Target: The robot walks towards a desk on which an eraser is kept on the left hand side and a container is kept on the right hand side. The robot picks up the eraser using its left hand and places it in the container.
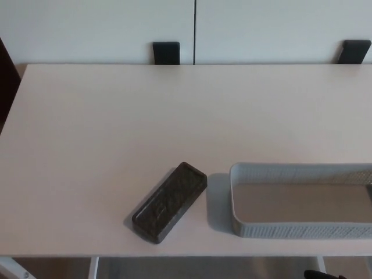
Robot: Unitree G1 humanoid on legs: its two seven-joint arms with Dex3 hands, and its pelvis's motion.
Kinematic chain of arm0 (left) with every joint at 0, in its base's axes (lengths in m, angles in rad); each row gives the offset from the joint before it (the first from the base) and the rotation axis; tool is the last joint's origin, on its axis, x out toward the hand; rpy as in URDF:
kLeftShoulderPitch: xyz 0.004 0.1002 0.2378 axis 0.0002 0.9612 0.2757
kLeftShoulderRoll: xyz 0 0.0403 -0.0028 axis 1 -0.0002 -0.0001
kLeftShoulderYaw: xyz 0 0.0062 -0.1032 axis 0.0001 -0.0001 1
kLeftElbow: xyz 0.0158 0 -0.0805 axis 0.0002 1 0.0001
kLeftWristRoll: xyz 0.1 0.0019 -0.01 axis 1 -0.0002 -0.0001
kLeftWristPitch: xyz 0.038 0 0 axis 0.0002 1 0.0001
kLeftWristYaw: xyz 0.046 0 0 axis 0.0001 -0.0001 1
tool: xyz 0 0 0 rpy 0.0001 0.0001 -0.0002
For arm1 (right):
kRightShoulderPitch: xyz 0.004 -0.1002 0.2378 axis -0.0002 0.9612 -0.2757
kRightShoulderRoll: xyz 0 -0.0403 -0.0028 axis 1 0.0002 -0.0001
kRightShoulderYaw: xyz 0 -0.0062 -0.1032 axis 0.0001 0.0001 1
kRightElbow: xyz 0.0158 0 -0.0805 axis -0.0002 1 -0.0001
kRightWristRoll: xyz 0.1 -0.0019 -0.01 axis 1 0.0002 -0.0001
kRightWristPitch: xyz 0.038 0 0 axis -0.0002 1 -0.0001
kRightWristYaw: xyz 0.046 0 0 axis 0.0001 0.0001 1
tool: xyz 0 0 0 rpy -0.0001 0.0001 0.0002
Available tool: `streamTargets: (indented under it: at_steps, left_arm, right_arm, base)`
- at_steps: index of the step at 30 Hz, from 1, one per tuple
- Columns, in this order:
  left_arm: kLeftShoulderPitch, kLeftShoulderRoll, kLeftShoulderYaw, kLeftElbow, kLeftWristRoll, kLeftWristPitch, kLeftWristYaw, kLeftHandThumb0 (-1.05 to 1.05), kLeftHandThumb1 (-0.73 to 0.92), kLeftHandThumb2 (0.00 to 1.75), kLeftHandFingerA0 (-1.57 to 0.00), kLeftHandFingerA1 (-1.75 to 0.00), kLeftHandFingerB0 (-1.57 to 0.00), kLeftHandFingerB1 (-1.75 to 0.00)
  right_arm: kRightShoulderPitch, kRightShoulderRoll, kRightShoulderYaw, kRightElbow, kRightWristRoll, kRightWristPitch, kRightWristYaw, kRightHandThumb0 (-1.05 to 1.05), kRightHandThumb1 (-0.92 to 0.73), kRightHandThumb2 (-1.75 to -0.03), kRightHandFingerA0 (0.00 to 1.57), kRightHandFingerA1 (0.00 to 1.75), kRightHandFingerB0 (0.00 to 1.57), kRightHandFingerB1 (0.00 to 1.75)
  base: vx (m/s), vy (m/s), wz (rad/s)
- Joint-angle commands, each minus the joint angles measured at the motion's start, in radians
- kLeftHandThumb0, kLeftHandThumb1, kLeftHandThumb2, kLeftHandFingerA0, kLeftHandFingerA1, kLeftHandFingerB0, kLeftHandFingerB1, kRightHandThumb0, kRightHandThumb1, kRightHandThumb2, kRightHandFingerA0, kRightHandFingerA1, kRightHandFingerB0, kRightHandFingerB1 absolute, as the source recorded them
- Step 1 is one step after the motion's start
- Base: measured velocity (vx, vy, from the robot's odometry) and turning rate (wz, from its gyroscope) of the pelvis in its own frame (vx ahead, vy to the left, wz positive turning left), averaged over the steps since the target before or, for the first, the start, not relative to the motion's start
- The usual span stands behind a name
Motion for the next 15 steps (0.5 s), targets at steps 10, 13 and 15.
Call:
streamTargets:
  at_steps: [10, 13, 15]
  left_arm:
    - [-0.642, -0.283, 0.094, 0.1, 0.43, 0.257, 0.224, -0.36, 0.6, 0.58, -0.11, -0.31, -0.19, -0.28]
    - [-0.693, -0.297, 0.071, 0.221, 0.517, 0.275, 0.275, -0.24, 0.49, 0.96, -0.03, -0.51, 0.0, -0.46]
    - [-0.726, -0.308, 0.047, 0.3, 0.593, 0.315, 0.316, -0.38, 0.48, 0.61, -0.08, -0.25, -0.14, -0.31]
  right_arm:
    - [0.017, -0.014, 0.009, -0.002, -0.011, -0.01, 0.001, -0.35, -0.49, -0.68, 0.53, 0.51, 0.35, 0.46]
    - [0.016, -0.015, 0.012, 0.004, -0.02, -0.021, -0.003, -0.37, -0.47, -0.68, 0.56, 0.52, 0.38, 0.47]
    - [0.017, -0.016, 0.011, 0.002, -0.022, -0.02, -0.006, -0.38, -0.47, -0.69, 0.55, 0.52, 0.38, 0.47]
  base:
    - [0.0, 0.0, 0.0]
    - [0.0, 0.0, 0.0]
    - [0.0, 0.0, 0.0]
